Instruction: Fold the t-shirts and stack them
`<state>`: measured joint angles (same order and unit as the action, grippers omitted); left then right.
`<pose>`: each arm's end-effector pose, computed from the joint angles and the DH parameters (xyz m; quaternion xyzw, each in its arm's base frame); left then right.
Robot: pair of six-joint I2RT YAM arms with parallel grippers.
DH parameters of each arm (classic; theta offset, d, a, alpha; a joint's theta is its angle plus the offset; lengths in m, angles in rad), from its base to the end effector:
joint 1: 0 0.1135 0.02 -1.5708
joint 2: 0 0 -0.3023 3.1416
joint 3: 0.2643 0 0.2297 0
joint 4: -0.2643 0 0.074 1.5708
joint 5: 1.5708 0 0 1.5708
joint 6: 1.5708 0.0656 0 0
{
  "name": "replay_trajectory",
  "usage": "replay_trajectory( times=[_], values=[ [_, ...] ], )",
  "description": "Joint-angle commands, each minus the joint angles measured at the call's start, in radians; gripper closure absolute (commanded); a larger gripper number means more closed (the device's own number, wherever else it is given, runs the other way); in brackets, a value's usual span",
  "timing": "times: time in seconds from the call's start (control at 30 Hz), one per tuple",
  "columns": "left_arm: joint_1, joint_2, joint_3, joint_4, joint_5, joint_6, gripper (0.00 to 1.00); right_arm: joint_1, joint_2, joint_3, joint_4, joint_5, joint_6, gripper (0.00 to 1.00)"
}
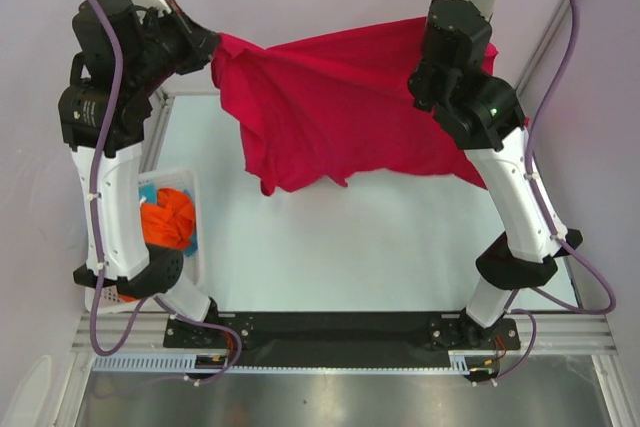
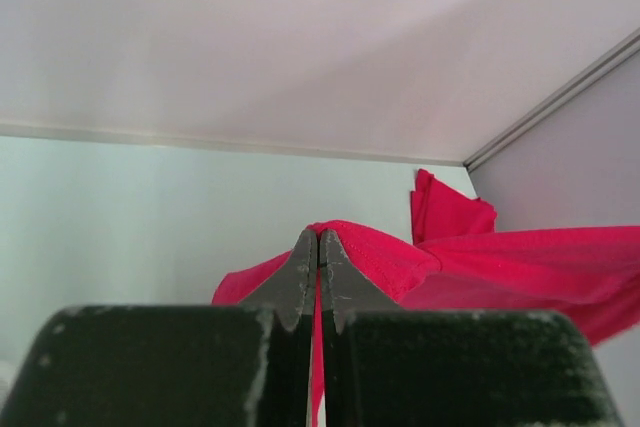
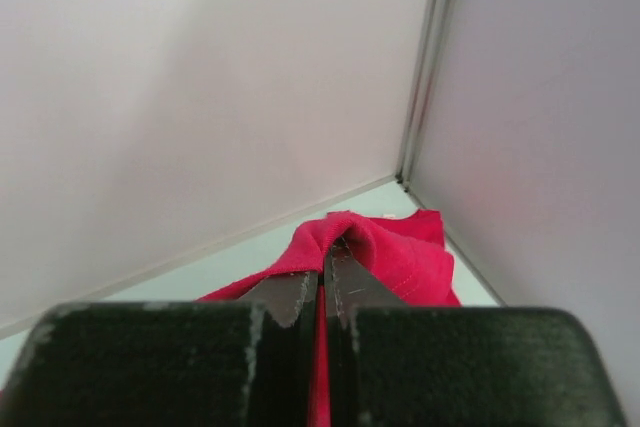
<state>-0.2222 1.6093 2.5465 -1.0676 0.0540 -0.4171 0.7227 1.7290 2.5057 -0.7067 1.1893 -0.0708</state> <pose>0.2459 -0.0592 0.6117 -0.0554 0.7496 -0.2264 0.6195 0.2517 0.1408 0.6171 0.1596 0.6793 -0.1679 0.6963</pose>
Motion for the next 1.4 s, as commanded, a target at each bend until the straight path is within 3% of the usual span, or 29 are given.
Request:
replay_trajectory(
  times=[0.0, 0.4, 0.57, 0.63, 0.67, 0.7, 0.73, 0.77, 0.8, 0.83, 0.87, 0.93, 1.03, 1.07, 1.1, 1.23, 1.37],
  values=[
    [0.014, -0.043, 0.003, -0.006, -0.049, 0.012, 1.0, 0.004, 0.018, -0.018, 0.113, 0.099, -0.119, 1.0],
    [-0.003, -0.037, -0.02, -0.029, -0.052, -0.003, 1.0, 0.01, -0.011, -0.056, 0.029, 0.108, -0.027, 1.0],
    [-0.078, -0.15, -0.054, -0.046, -0.238, 0.018, 1.0, 0.095, -0.072, -0.14, 0.07, 0.191, -0.063, 1.0],
    [-0.12, -0.19, -0.072, -0.048, -0.302, 0.021, 1.0, 0.17, -0.127, -0.194, 0.175, 0.265, -0.147, 1.0],
    [-0.127, -0.234, -0.093, -0.048, -0.313, 0.021, 1.0, 0.203, -0.155, -0.291, 0.247, 0.292, -0.209, 1.0],
    [-0.141, -0.252, -0.107, -0.049, -0.318, 0.018, 1.0, 0.266, -0.186, -0.356, 0.502, 0.349, -0.293, 1.0],
    [-0.147, -0.276, -0.117, -0.052, -0.328, 0.015, 1.0, 0.305, -0.263, -0.457, 0.737, 0.377, -0.625, 1.0],
    [-0.152, -0.316, -0.146, -0.055, -0.33, 0.014, 1.0, 0.34, -0.288, -0.626, 1.033, 0.394, -0.847, 1.0],
    [-0.154, -0.34, -0.161, -0.058, -0.33, 0.011, 1.0, 0.368, -0.295, -0.66, 1.494, 0.423, -1.023, 1.0],
    [-0.157, -0.36, -0.176, -0.06, -0.329, 0.008, 1.0, 0.404, -0.284, -0.662, 1.563, 0.446, -1.187, 1.0],
    [-0.158, -0.399, -0.208, -0.064, -0.329, 0.008, 1.0, 0.418, -0.287, -0.683, 1.601, 0.466, -1.207, 1.0],
    [-0.158, -0.434, -0.244, -0.078, -0.33, 0.005, 1.0, 0.466, -0.319, -0.72, 1.566, 0.49, -1.119, 1.0],
    [-0.158, -0.482, -0.236, -0.115, -0.336, 0.009, 1.0, 0.536, -0.353, -0.729, 1.202, 0.53, -0.838, 1.0],
    [-0.157, -0.485, -0.224, -0.129, -0.338, 0.009, 1.0, 0.553, -0.355, -0.707, 0.947, 0.541, -0.602, 1.0],
    [-0.158, -0.486, -0.212, -0.144, -0.341, 0.014, 1.0, 0.566, -0.345, -0.661, 0.873, 0.559, -0.542, 1.0],
    [-0.158, -0.496, -0.201, -0.152, -0.345, 0.015, 1.0, 0.58, -0.309, -0.634, 0.909, 0.547, -0.58, 1.0],
    [-0.158, -0.454, -0.192, -0.14, -0.333, 0.029, 1.0, 0.517, -0.281, -0.642, 1.089, 0.491, -0.7, 1.0]
  ],
)
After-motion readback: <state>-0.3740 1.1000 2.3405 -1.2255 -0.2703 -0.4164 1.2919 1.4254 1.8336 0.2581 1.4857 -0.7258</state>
